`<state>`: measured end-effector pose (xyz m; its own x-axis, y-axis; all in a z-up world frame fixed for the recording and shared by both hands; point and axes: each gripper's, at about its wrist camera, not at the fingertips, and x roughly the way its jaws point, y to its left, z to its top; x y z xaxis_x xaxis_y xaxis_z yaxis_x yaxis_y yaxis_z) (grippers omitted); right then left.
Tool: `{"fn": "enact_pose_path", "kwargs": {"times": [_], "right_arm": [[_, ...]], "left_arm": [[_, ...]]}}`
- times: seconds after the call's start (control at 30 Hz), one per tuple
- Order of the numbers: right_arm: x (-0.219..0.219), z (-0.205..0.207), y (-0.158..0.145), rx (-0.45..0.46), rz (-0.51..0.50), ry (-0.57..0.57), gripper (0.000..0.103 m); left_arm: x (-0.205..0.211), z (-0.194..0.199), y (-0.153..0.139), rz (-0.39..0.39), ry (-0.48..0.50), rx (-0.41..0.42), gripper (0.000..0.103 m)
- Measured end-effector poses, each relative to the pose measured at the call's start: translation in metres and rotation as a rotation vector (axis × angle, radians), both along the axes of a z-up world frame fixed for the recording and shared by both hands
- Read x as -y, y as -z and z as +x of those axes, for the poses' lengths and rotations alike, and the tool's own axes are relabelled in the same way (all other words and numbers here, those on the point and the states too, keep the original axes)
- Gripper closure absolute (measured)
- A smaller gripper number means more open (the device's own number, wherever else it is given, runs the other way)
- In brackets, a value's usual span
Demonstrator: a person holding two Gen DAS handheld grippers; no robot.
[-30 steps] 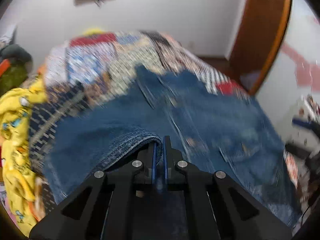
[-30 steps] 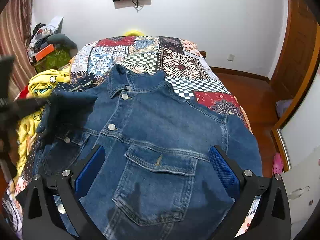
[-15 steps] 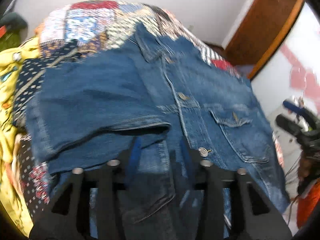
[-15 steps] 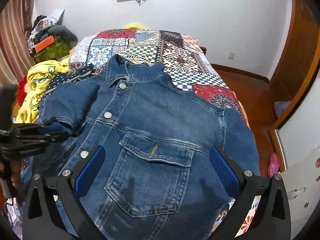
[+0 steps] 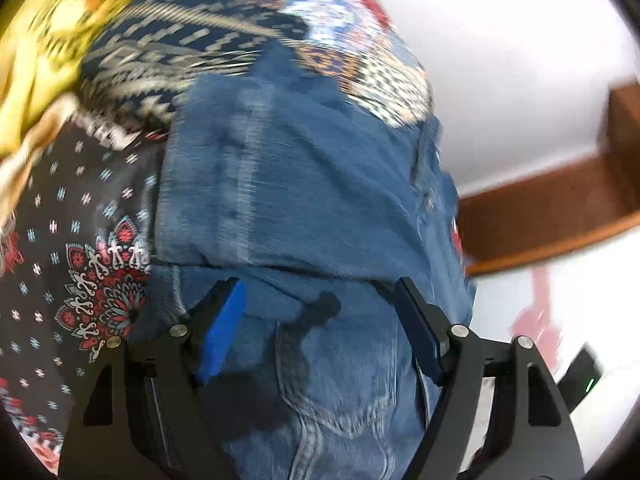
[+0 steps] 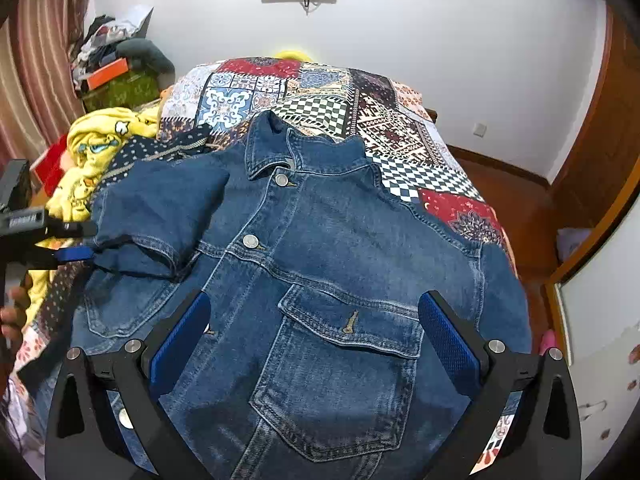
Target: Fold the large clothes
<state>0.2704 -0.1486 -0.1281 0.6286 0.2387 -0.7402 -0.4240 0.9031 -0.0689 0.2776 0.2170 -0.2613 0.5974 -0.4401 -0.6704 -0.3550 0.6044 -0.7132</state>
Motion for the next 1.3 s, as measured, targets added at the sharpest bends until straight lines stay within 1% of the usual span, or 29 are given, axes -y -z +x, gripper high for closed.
{"fn": "enact_pose_path", "kwargs": {"times": [0.03, 0.1, 0.17, 0.2, 0.23, 0.27, 0.3, 0.33, 0.37, 0.4, 0.5, 0.57, 0.67, 0.8, 0.87, 0.93, 0.97, 1.03, 1.13, 1.27, 1.3], "right_arm": [[0.000, 0.000, 0.000, 0.003, -0.007, -0.002, 0.000], [0.000, -0.001, 0.001, 0.007, -0.022, -0.002, 0.000], [0.003, 0.000, 0.002, 0.009, -0.035, 0.003, 0.000], [0.003, 0.000, 0.002, 0.010, -0.039, 0.005, 0.000], [0.005, 0.001, 0.003, 0.010, -0.042, 0.011, 0.000], [0.008, 0.002, 0.004, 0.007, -0.042, 0.017, 0.000], [0.009, 0.003, 0.005, 0.004, -0.041, 0.023, 0.000], [0.012, 0.004, 0.005, -0.001, -0.038, 0.030, 0.000], [0.014, 0.005, 0.006, -0.005, -0.032, 0.037, 0.000], [0.016, 0.005, 0.006, -0.009, -0.027, 0.042, 0.000], [0.025, 0.007, 0.006, -0.017, -0.009, 0.060, 0.000], [0.030, 0.007, 0.005, -0.015, -0.002, 0.068, 0.000], [0.040, 0.008, 0.002, -0.004, 0.007, 0.085, 0.000], [0.057, 0.009, -0.002, 0.008, 0.026, 0.114, 0.000], [0.066, 0.010, -0.004, 0.013, 0.031, 0.133, 0.000], [0.075, 0.012, -0.006, 0.021, 0.033, 0.147, 0.000], [0.080, 0.012, -0.008, 0.025, 0.031, 0.156, 0.000], [0.089, 0.013, -0.009, 0.029, 0.029, 0.172, 0.000], [0.106, 0.013, -0.009, 0.030, 0.029, 0.204, 0.000], [0.129, 0.012, -0.003, 0.007, 0.025, 0.256, 0.000], [0.134, 0.013, -0.002, 0.001, 0.023, 0.265, 0.000]], "left_arm": [[-0.005, 0.001, 0.006, -0.031, -0.026, -0.015, 0.028], [-0.013, 0.005, 0.016, -0.049, -0.072, -0.042, 0.029], [-0.017, 0.009, 0.022, -0.072, -0.108, -0.051, 0.029], [-0.018, 0.011, 0.025, -0.072, -0.121, -0.057, 0.034], [-0.018, 0.013, 0.024, -0.047, -0.133, -0.061, 0.038], [-0.016, 0.015, 0.021, 0.004, -0.137, -0.065, 0.048], [-0.016, 0.017, 0.018, 0.058, -0.141, -0.068, 0.060], [-0.014, 0.018, 0.013, 0.125, -0.143, -0.072, 0.066], [-0.011, 0.020, 0.007, 0.200, -0.142, -0.075, 0.077], [-0.007, 0.022, 0.001, 0.255, -0.138, -0.074, 0.084], [0.002, 0.028, -0.022, 0.412, -0.121, -0.053, 0.087], [0.010, 0.033, -0.046, 0.495, -0.108, -0.006, 0.088], [0.026, 0.039, -0.093, 0.567, -0.075, 0.108, 0.088], [0.069, 0.058, -0.159, 0.635, 0.000, 0.269, 0.088], [0.101, 0.072, -0.186, 0.647, 0.061, 0.342, 0.089], [0.132, 0.080, -0.202, 0.641, 0.123, 0.393, 0.089], [0.152, 0.085, -0.206, 0.628, 0.166, 0.415, 0.089], [0.189, 0.098, -0.206, 0.601, 0.247, 0.434, 0.089], [0.232, 0.113, -0.189, 0.580, 0.347, 0.418, 0.089], [0.283, 0.119, -0.139, 0.527, 0.487, 0.336, 0.089], [0.290, 0.120, -0.127, 0.515, 0.514, 0.315, 0.089]]}}
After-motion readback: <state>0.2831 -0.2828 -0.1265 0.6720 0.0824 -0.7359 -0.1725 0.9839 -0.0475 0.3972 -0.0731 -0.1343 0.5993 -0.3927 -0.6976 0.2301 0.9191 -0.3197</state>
